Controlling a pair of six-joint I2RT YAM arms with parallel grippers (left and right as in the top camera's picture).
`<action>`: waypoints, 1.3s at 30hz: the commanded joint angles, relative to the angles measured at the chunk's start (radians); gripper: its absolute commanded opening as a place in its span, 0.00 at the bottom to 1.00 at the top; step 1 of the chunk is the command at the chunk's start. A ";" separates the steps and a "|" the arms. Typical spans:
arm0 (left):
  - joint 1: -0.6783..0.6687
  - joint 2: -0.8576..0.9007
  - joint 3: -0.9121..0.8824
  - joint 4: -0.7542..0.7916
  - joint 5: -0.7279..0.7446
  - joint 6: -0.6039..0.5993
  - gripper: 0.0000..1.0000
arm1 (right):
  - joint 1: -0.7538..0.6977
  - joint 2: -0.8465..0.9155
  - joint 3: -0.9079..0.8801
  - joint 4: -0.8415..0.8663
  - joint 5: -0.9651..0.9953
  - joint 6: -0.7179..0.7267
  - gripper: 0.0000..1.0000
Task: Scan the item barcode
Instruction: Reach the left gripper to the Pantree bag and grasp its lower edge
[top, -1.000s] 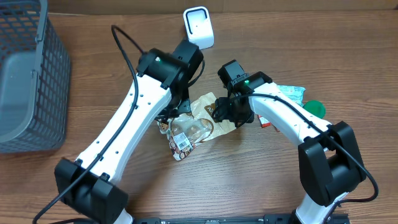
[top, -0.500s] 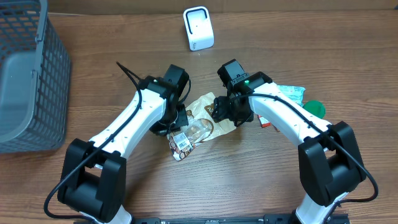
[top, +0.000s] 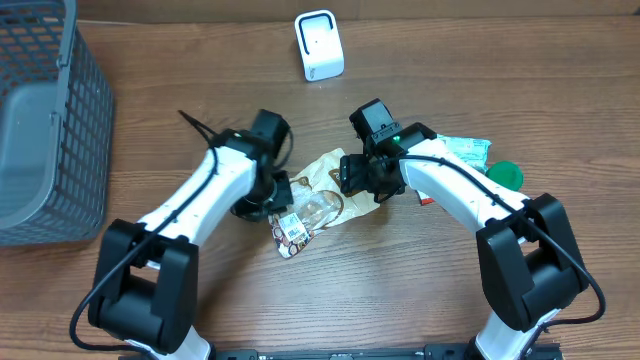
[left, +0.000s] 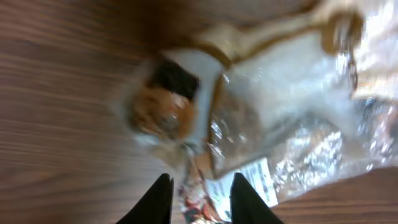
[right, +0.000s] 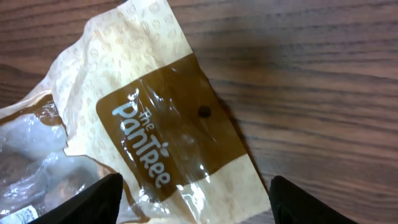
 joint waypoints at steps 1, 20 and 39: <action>0.040 -0.003 0.023 -0.013 -0.009 0.023 0.29 | 0.001 -0.018 -0.014 0.022 0.005 -0.004 0.77; 0.031 0.071 -0.008 0.071 -0.030 0.000 0.43 | 0.001 -0.018 -0.015 0.047 0.005 -0.030 1.00; 0.072 0.141 0.100 -0.014 0.023 0.087 0.43 | -0.031 -0.056 0.011 -0.061 -0.160 -0.080 1.00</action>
